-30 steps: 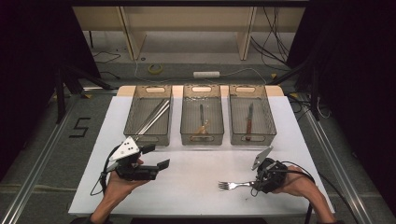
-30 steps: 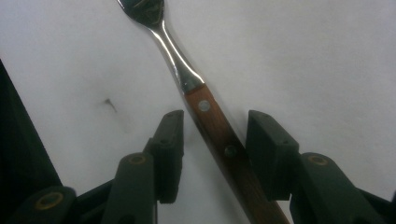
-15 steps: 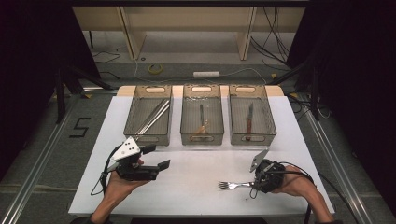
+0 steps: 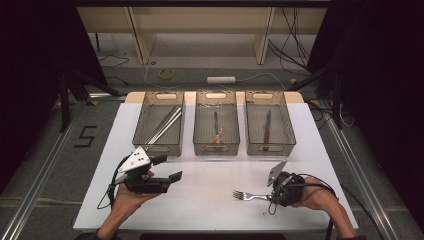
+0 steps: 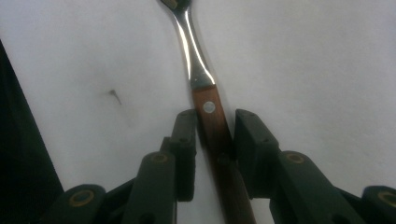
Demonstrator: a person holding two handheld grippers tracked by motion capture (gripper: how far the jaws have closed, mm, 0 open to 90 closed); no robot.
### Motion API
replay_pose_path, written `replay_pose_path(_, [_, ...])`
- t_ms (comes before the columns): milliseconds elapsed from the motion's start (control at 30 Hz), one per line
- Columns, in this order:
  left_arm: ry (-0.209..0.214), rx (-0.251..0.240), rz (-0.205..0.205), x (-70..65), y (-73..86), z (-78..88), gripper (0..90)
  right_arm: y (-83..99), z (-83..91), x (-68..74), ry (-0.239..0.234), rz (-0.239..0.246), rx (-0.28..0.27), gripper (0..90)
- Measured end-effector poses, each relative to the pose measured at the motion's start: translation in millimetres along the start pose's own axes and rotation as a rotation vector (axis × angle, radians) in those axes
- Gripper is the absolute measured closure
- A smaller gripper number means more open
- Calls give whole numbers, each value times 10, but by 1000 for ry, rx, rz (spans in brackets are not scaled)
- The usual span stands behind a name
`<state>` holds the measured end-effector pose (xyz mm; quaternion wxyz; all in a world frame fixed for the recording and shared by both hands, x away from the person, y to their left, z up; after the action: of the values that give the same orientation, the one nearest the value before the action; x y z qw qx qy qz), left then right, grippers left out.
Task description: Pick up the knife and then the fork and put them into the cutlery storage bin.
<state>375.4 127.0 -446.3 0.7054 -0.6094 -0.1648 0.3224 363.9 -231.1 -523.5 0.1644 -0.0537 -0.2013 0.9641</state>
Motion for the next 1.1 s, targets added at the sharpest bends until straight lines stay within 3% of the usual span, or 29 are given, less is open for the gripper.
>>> replay_pose_path(567, [0,0,2,3,0,0,179,0,19,37,-30,-7,16,766])
replay_pose_path(633, [0,4,0,1,7,0,179,0,6,20,-29,17,0,768])
replay_pose_path(1000, [-1,1,0,1,3,-1,179,-36,41,17,-14,29,-19,773])
replay_pose_path(1100, [-2,-1,2,4,1,0,179,-57,70,14,-14,5,-42,773])
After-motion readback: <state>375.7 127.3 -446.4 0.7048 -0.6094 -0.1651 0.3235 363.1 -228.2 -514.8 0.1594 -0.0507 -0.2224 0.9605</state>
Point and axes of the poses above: each handheld gripper's, and its own axes: z roughly backward along the jaws, y roughly out of its underside, x roughly to its left, the point moved 7 cm from there along -z, roughly forward along the jaws, and after that the axes turned 10 degrees about -x, right-handed, at the moved point
